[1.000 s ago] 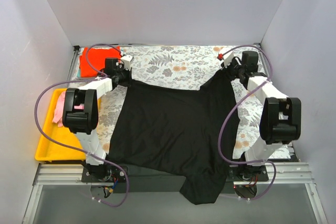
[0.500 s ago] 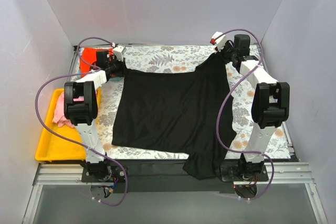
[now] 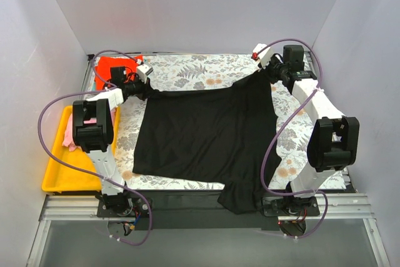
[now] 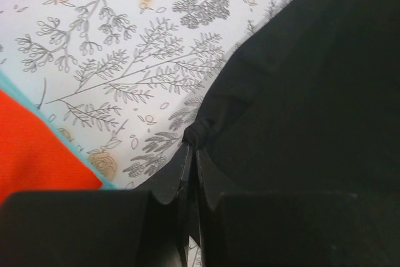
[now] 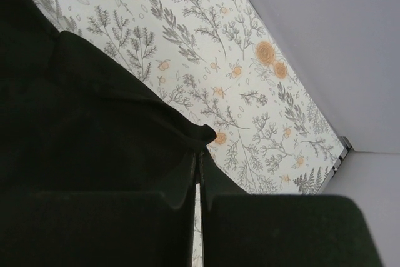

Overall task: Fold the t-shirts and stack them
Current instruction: Fold the tshirt

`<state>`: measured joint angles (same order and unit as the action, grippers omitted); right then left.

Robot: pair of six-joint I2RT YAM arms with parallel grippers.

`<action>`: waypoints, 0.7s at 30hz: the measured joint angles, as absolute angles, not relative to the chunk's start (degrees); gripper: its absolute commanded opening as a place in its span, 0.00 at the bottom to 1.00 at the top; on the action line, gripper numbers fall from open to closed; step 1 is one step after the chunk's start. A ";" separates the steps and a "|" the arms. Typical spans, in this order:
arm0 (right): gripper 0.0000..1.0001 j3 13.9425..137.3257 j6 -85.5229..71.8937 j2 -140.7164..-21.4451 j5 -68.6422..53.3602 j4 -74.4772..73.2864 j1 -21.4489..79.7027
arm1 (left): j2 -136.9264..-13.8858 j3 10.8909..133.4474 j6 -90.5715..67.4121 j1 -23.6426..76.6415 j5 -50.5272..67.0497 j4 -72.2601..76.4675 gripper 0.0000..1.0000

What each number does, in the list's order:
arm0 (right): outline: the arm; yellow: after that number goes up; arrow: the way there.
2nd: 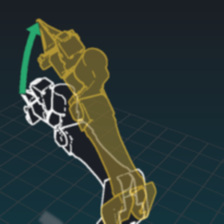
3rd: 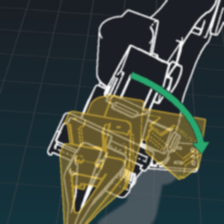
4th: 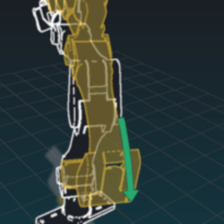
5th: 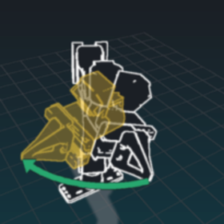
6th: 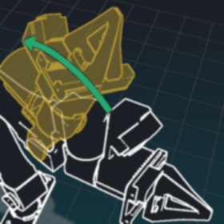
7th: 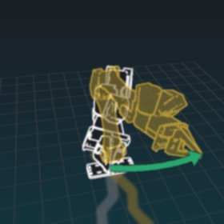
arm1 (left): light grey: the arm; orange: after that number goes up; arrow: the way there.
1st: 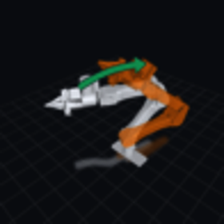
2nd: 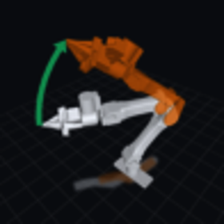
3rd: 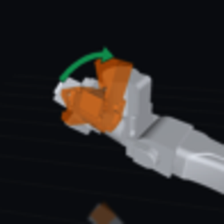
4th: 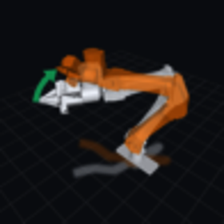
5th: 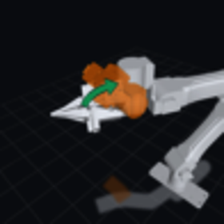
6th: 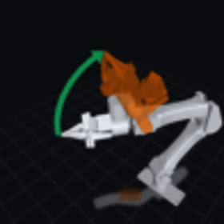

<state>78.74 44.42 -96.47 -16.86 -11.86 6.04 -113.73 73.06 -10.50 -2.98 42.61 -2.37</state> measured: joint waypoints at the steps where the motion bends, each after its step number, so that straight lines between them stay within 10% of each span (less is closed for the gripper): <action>1: 0.01 78.70 44.47 -96.23 -16.91 -12.49 6.11 | -113.32 72.44 -9.63 -2.92 42.98 -2.57 0.00; 21: 0.01 70.76 46.50 -84.23 -16.82 -22.39 7.27 | -102.89 64.69 0.10 -6.00 49.39 -2.81 0.00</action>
<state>70.76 46.50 -84.23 -16.82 -22.39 7.27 -102.89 64.69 0.10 -6.00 49.39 -2.81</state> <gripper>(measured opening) 0.022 0.017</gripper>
